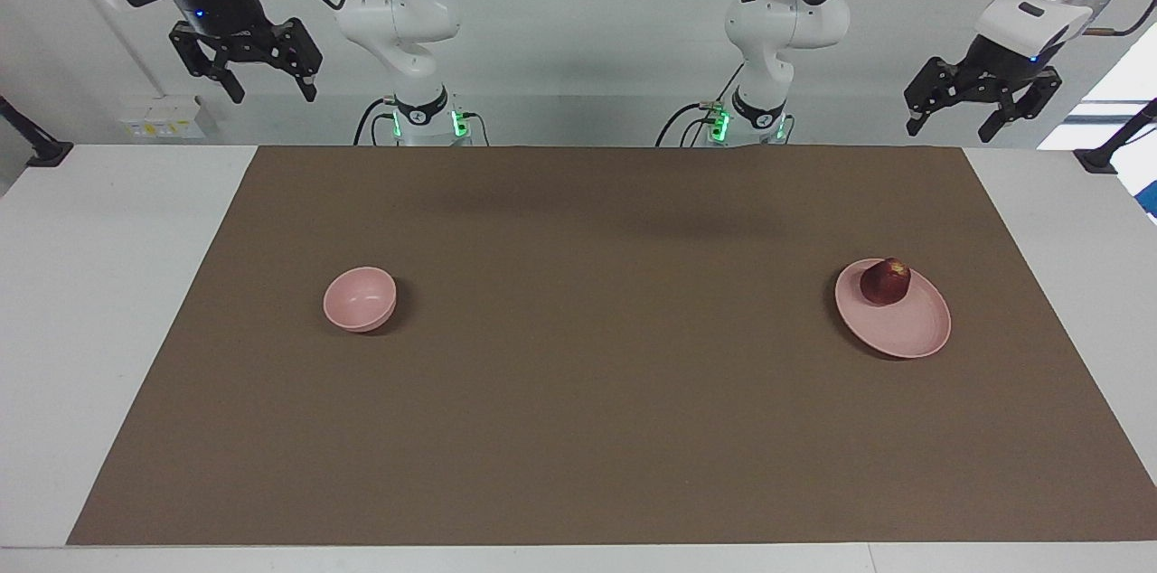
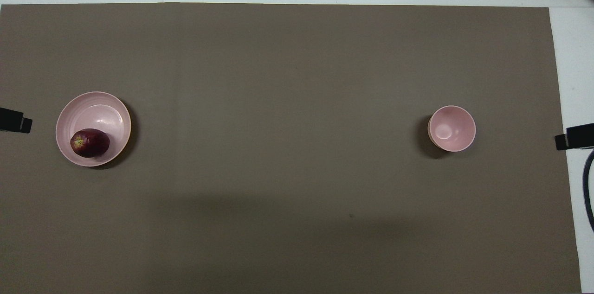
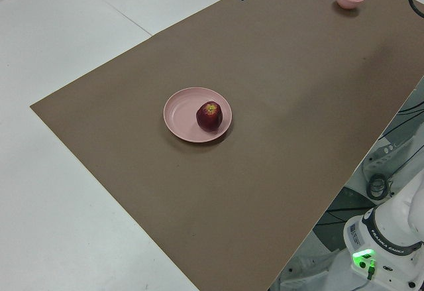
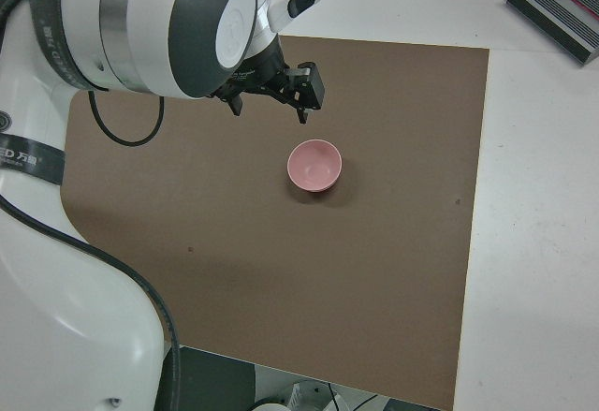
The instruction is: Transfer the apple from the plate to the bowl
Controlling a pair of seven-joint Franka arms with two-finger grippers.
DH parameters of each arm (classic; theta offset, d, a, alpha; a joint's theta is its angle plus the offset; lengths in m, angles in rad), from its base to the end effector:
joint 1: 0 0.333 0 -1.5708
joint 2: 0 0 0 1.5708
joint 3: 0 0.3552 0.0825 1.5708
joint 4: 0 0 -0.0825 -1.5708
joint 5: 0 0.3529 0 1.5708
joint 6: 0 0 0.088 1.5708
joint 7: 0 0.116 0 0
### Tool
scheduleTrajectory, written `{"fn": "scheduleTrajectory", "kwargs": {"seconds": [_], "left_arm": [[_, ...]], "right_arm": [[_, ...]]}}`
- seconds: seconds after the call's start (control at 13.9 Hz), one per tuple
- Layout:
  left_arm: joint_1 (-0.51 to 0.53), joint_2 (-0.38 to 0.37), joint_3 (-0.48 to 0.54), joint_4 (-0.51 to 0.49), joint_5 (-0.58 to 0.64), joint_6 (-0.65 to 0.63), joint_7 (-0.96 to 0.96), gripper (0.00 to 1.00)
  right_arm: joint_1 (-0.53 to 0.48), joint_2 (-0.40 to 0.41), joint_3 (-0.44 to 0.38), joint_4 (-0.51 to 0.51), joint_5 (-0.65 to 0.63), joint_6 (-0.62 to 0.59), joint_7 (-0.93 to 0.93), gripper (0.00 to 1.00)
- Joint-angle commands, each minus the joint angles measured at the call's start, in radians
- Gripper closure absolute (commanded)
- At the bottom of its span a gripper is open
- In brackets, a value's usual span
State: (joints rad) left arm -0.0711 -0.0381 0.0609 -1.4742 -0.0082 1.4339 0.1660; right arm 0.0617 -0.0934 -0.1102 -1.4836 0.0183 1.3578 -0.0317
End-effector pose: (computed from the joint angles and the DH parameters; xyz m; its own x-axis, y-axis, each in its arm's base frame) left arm 0.4953 -0.0053 0.7040 0.9843 -0.1764 -0.0005 -0.1764 -0.9843 0.0107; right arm 0.4652 -0.0239 0.7199 0.9994 -0.0121 -0.0320 -0.0130 -0.9995 -0.0293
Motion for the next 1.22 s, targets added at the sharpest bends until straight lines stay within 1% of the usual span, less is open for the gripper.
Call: {"fn": "scheduleTrajectory", "kwargs": {"seconds": [0.0, 0.29, 1.15], "left_arm": [[-0.010, -0.006, 0.008, 0.000, -0.003, -0.015, 0.009, 0.00], [-0.009, -0.005, 0.008, 0.000, -0.003, -0.012, -0.002, 0.00], [-0.010, -0.006, 0.002, 0.000, -0.004, -0.007, -0.002, 0.00]], "right_arm": [[0.003, -0.012, 0.006, -0.007, -0.024, 0.015, 0.004, 0.00], [0.003, -0.014, 0.006, -0.012, -0.049, 0.026, 0.001, 0.00], [0.003, -0.014, 0.006, -0.010, -0.049, 0.024, -0.001, 0.00]]}}
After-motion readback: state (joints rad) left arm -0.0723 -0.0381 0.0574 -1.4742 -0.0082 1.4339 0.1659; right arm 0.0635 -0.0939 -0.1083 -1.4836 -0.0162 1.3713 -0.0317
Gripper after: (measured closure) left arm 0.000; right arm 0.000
